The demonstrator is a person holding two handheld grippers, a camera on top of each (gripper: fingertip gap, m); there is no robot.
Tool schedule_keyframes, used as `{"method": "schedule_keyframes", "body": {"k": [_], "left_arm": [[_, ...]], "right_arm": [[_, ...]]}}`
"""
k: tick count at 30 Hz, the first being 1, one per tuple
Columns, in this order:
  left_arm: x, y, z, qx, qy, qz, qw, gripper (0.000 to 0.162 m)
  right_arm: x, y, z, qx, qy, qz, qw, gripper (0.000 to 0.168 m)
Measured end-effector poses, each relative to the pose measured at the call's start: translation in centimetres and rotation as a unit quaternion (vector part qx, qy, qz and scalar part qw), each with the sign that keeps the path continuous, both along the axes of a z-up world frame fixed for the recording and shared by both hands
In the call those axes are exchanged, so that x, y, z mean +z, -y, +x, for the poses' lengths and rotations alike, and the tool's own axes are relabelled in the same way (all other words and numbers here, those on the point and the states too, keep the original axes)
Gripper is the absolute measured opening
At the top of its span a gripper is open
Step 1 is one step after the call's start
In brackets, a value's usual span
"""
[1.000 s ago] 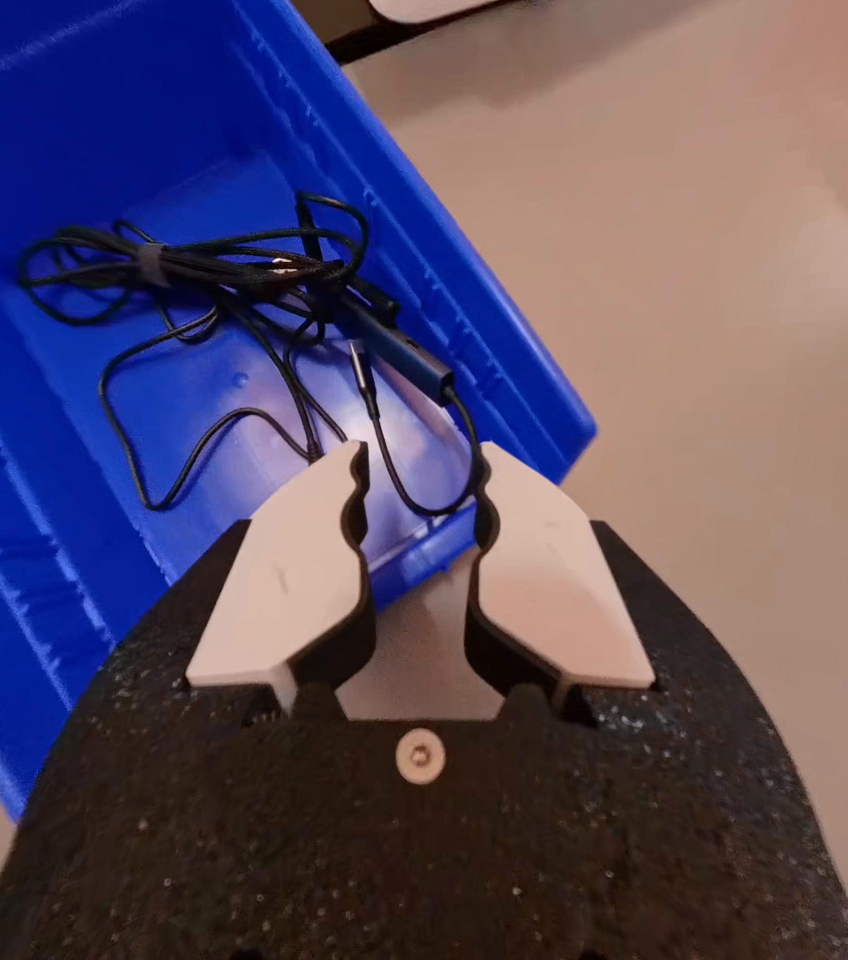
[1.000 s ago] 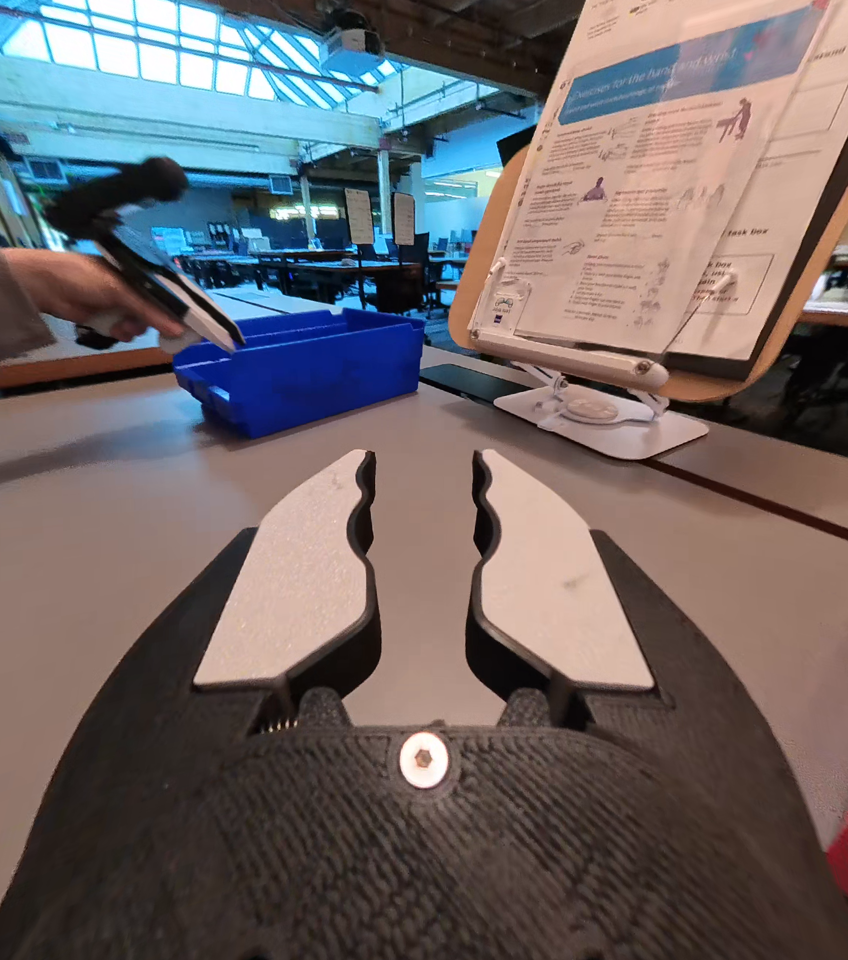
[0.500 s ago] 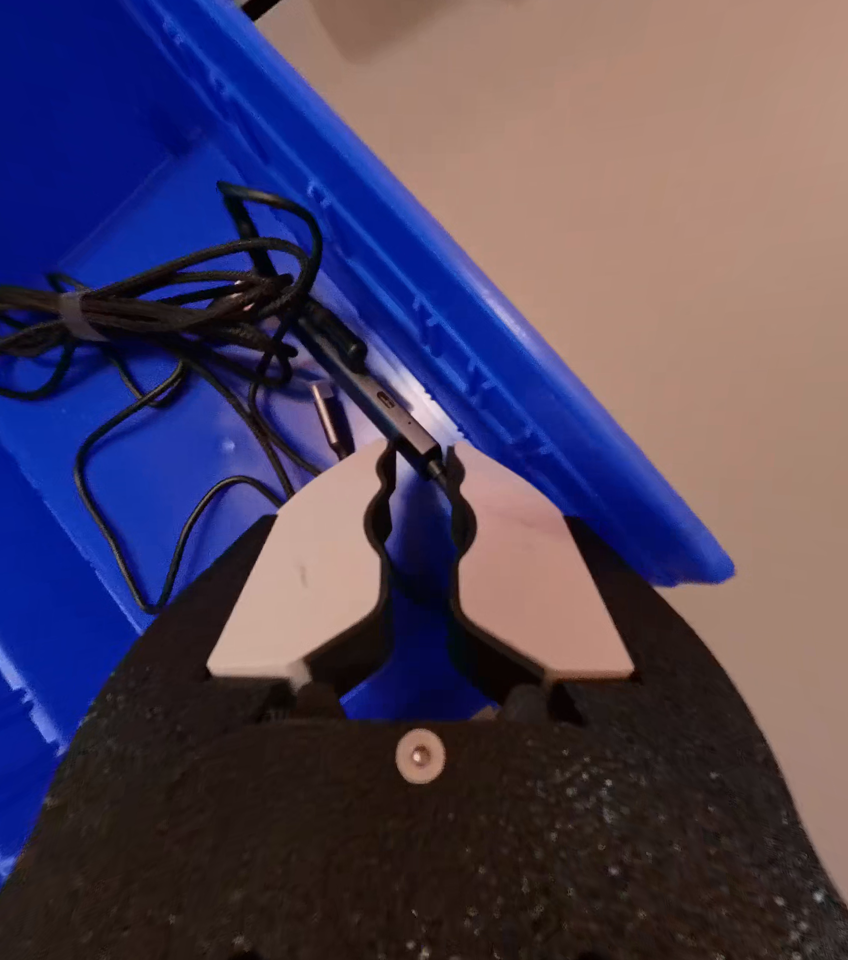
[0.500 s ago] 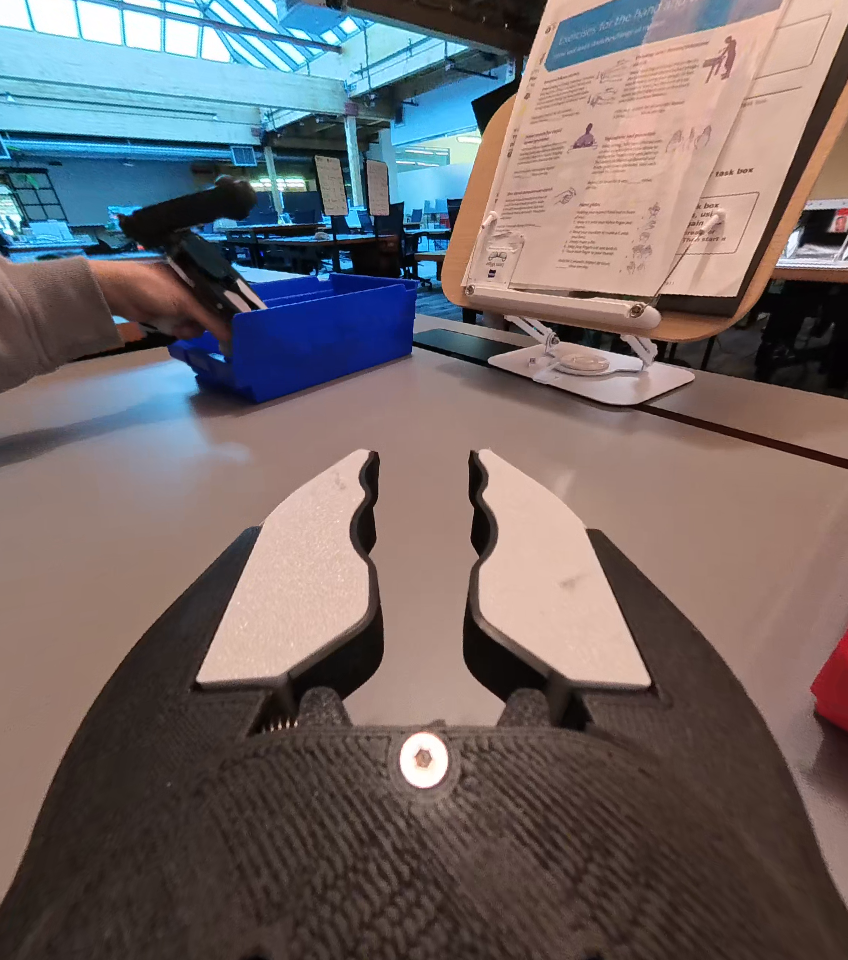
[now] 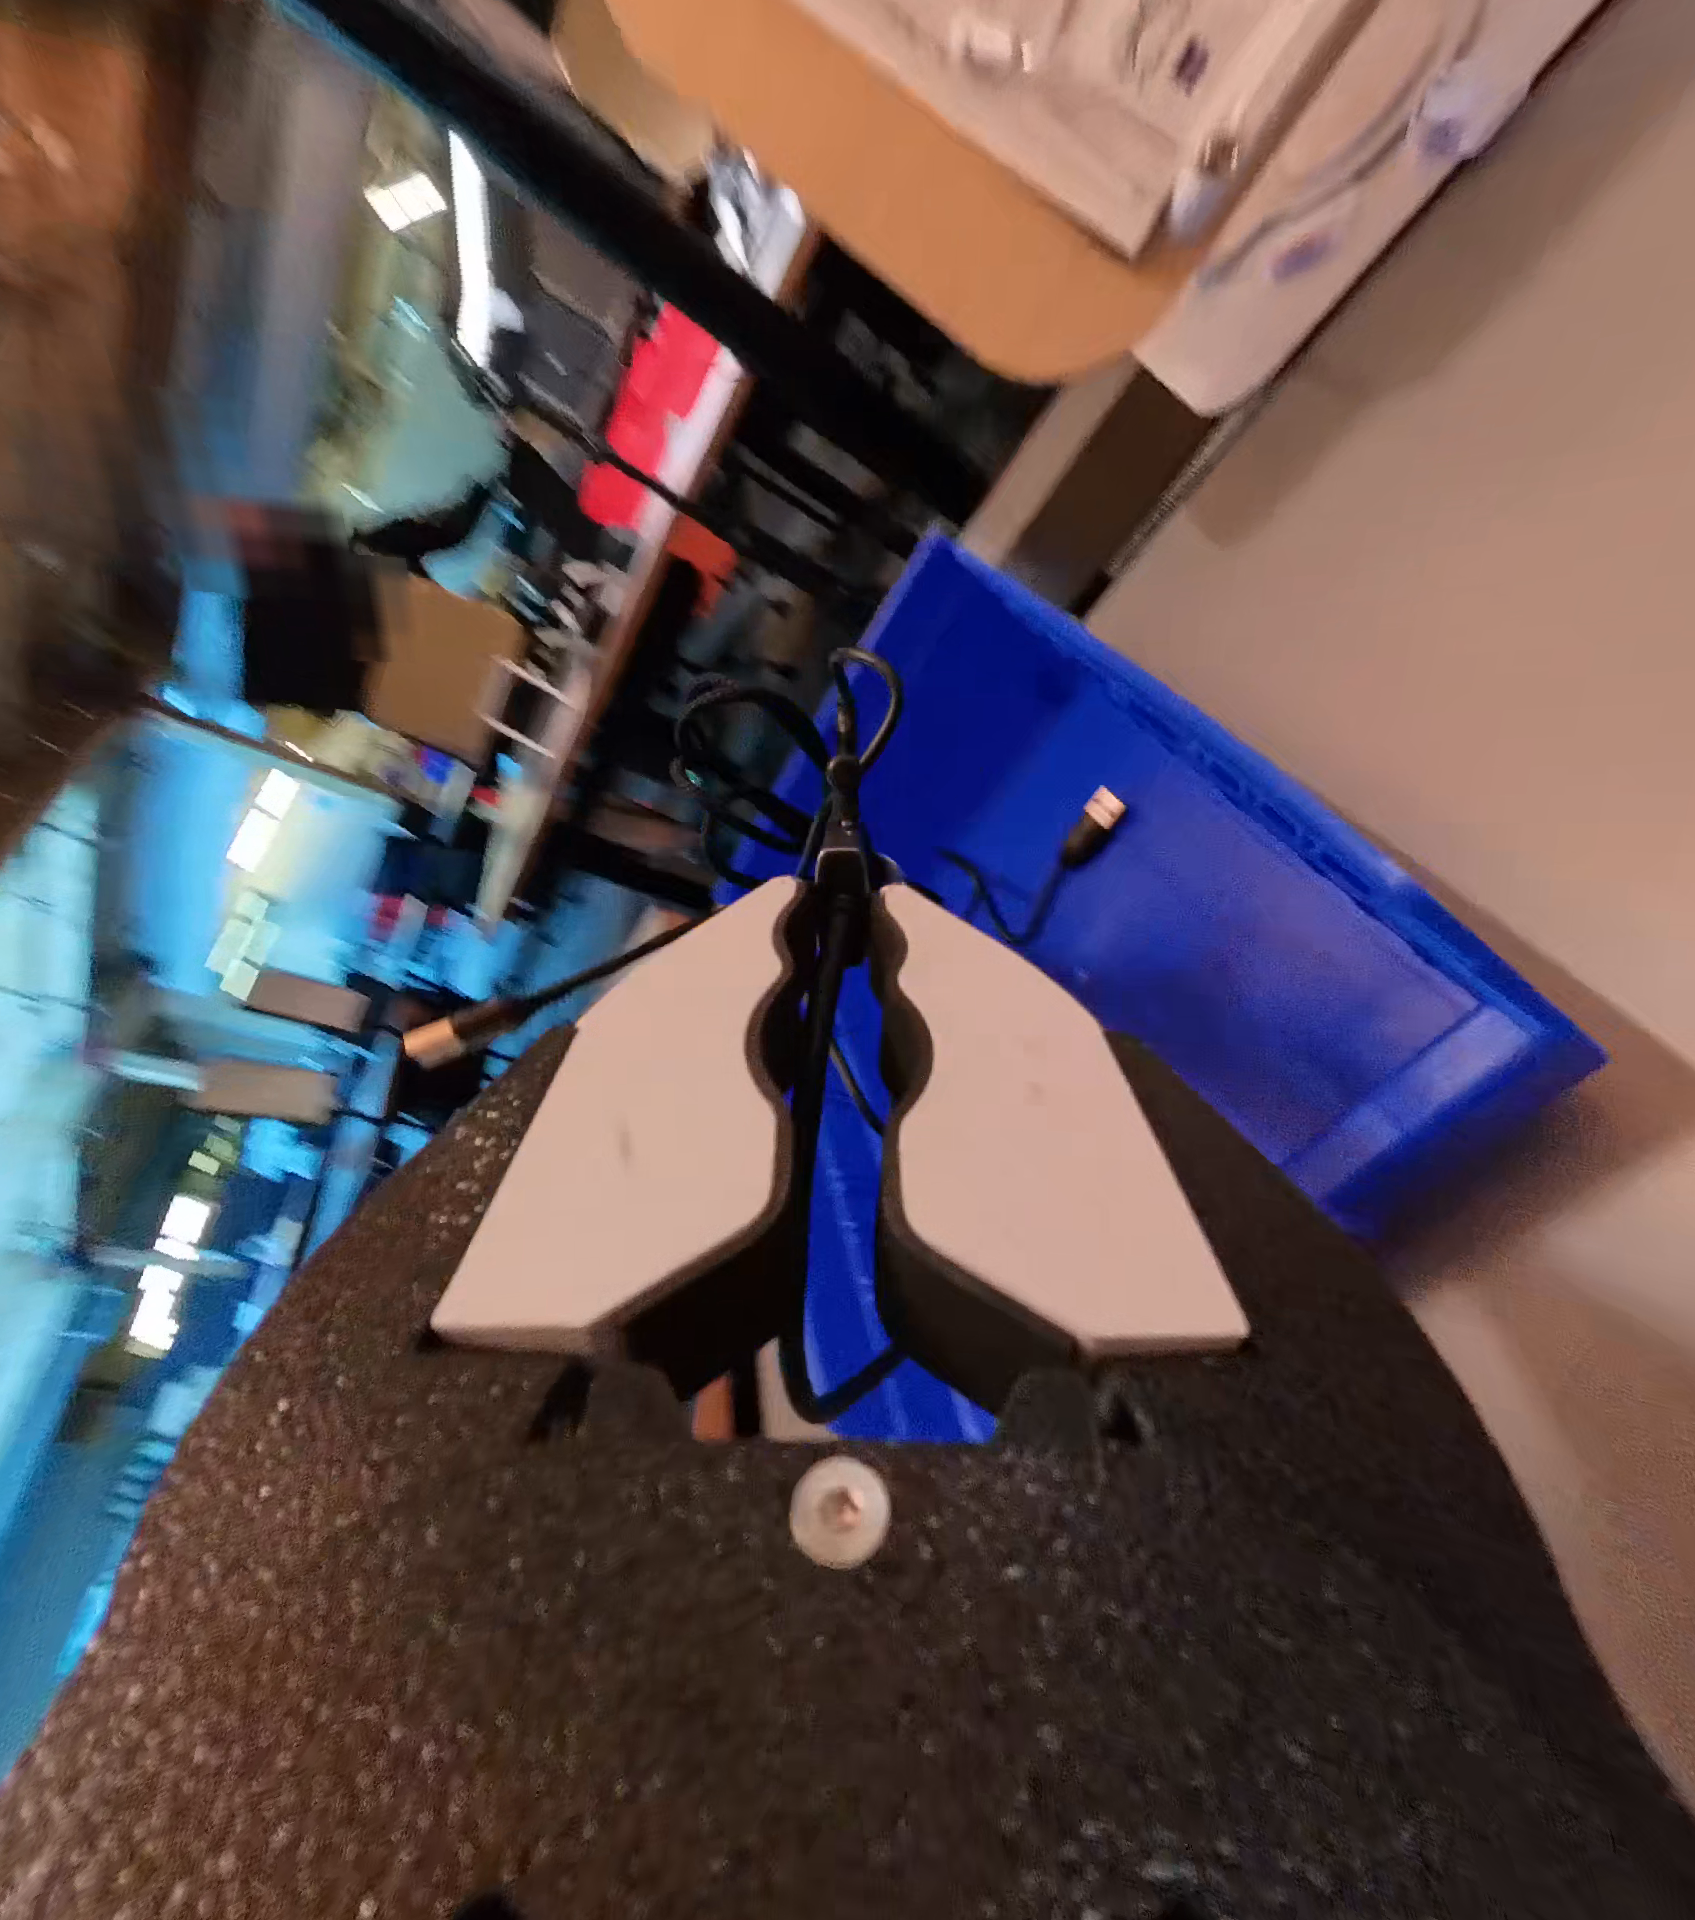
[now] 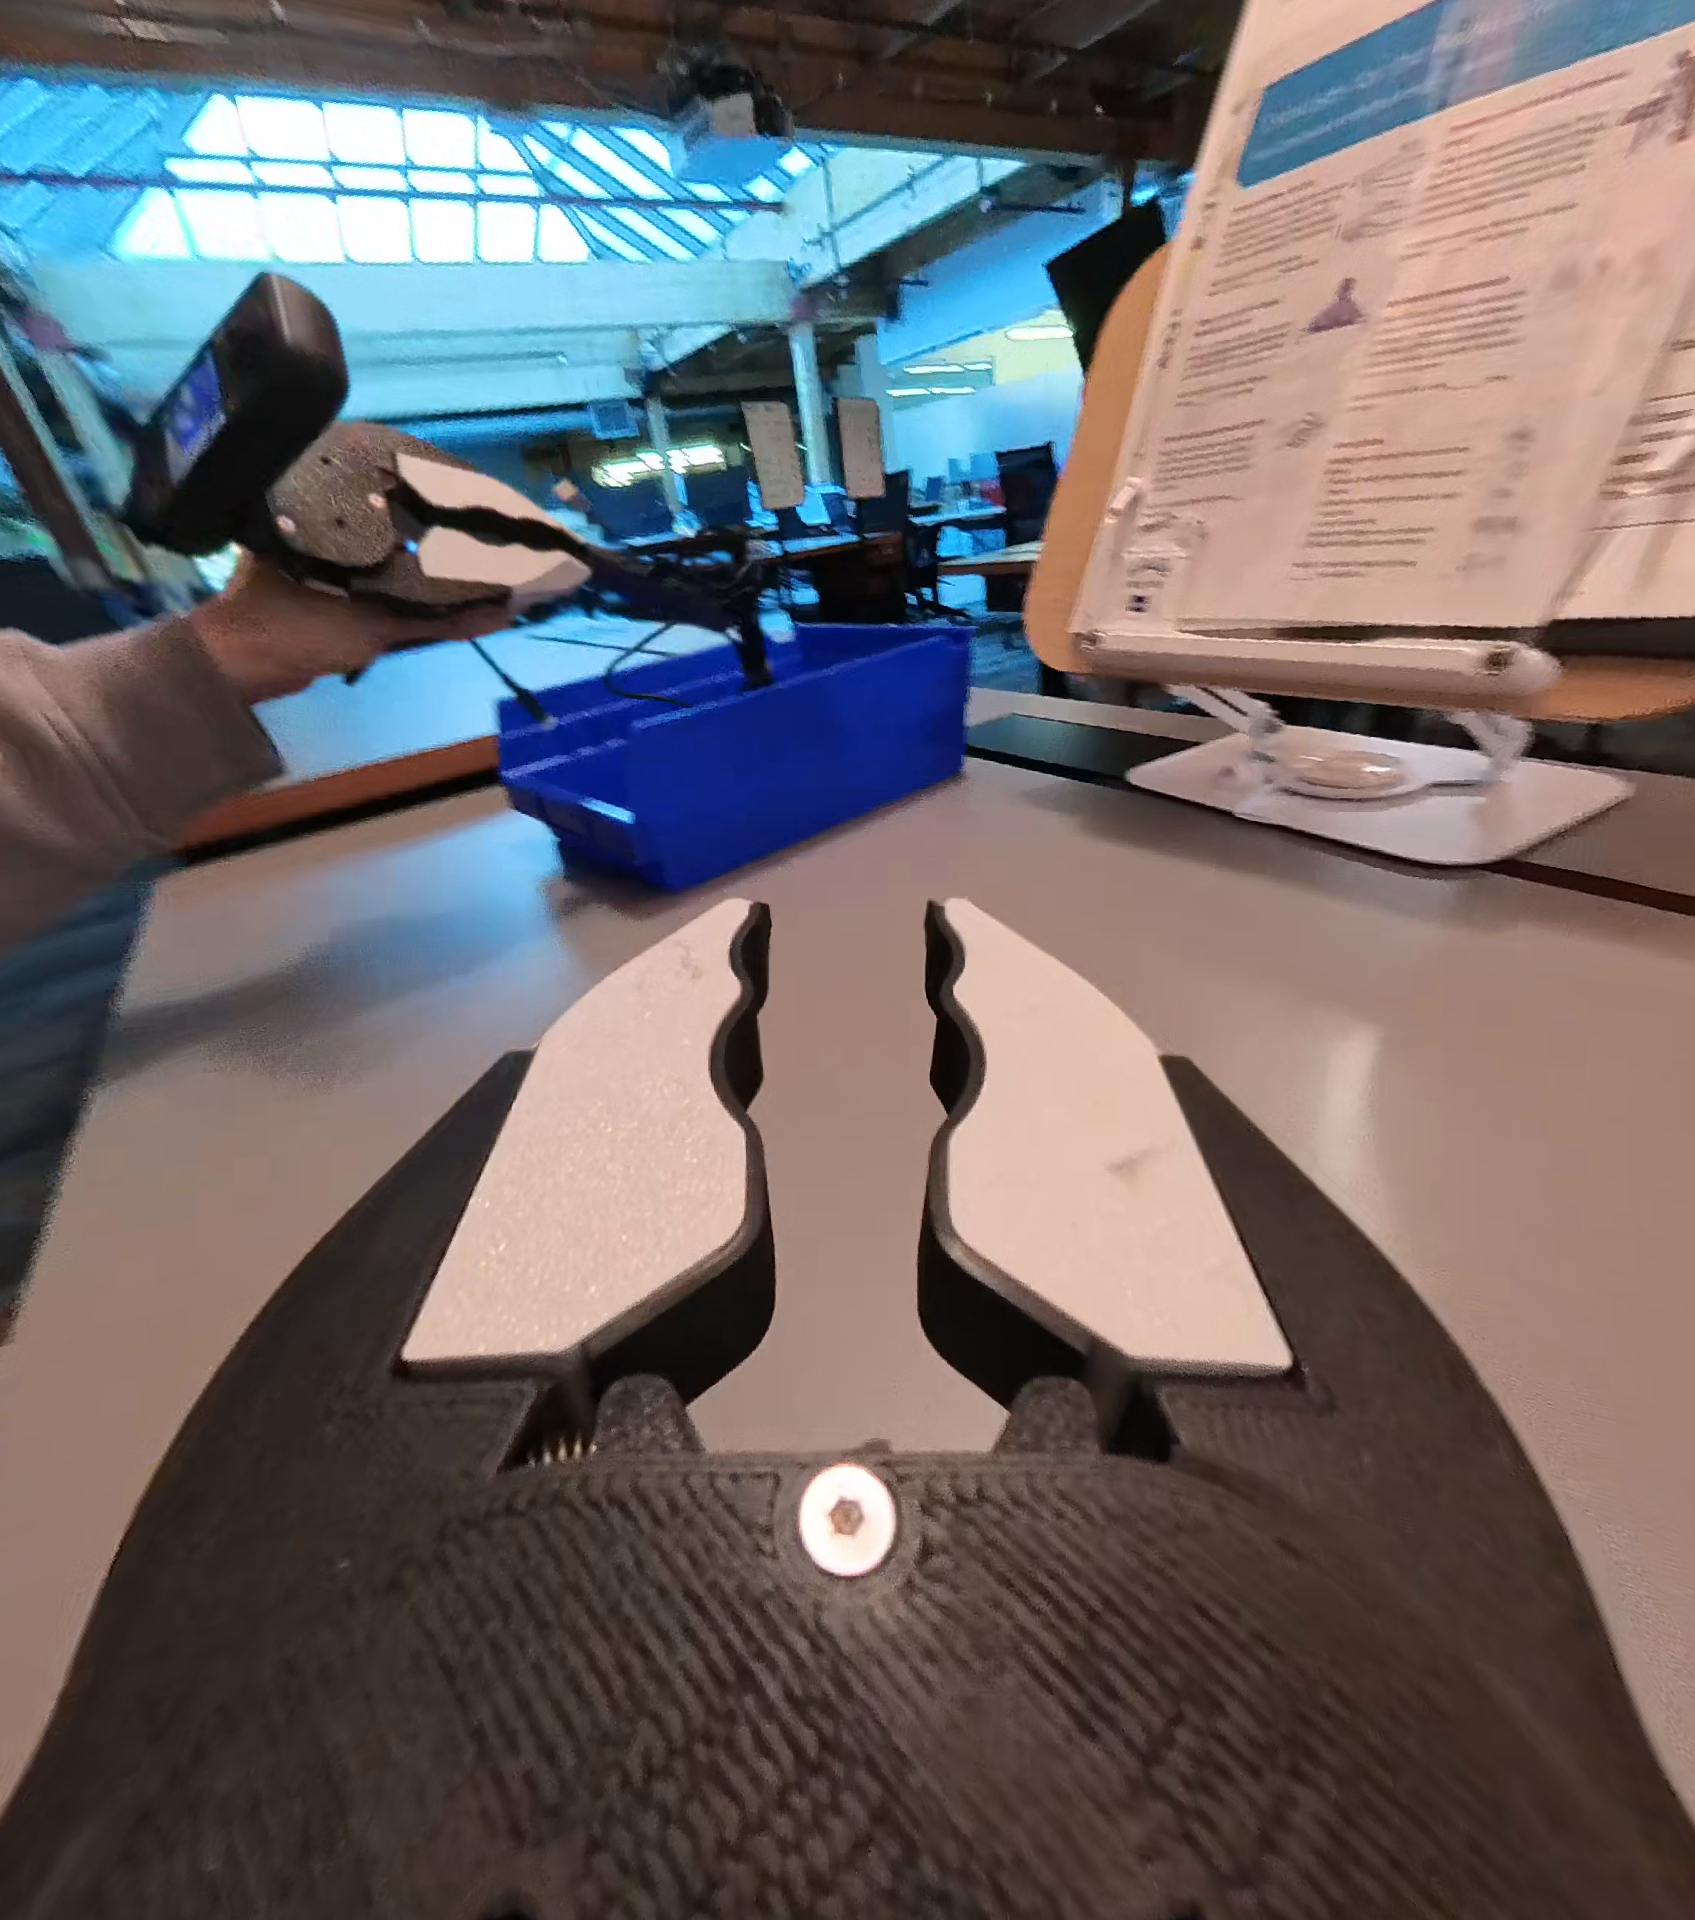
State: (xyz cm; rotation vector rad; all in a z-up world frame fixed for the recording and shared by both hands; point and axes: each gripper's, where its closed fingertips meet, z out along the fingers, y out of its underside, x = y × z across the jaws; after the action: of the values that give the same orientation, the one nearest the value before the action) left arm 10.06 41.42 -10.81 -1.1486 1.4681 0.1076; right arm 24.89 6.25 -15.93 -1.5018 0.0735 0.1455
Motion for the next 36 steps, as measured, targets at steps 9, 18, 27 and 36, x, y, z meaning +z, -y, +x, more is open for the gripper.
{"method": "schedule_keyframes", "body": {"k": [9, 18, 27, 36], "left_arm": [[7.1, 18.6, 0.6, -0.179, 0.072, 0.208, 0.959, 0.01], [2.2, 33.4, 5.1, -0.309, 0.06, 0.307, 0.898, 0.009], [0.0, 34.9, 7.0, -0.312, 0.056, 0.367, 0.874, 0.009], [0.0, 34.0, 6.2, -0.268, 0.22, -0.092, 0.934, 0.049]], "right_arm": [[3.8, -3.5, -7.3, 0.153, -0.174, 0.086, 0.969, 0.041], [7.0, -2.1, -7.7, 0.216, -0.338, 0.124, 0.907, 0.052], [5.3, -1.6, -4.8, 0.158, -0.358, 0.096, 0.915, 0.019], [5.3, -1.7, -4.3, 0.097, -0.37, 0.175, 0.907, 0.016]]}}
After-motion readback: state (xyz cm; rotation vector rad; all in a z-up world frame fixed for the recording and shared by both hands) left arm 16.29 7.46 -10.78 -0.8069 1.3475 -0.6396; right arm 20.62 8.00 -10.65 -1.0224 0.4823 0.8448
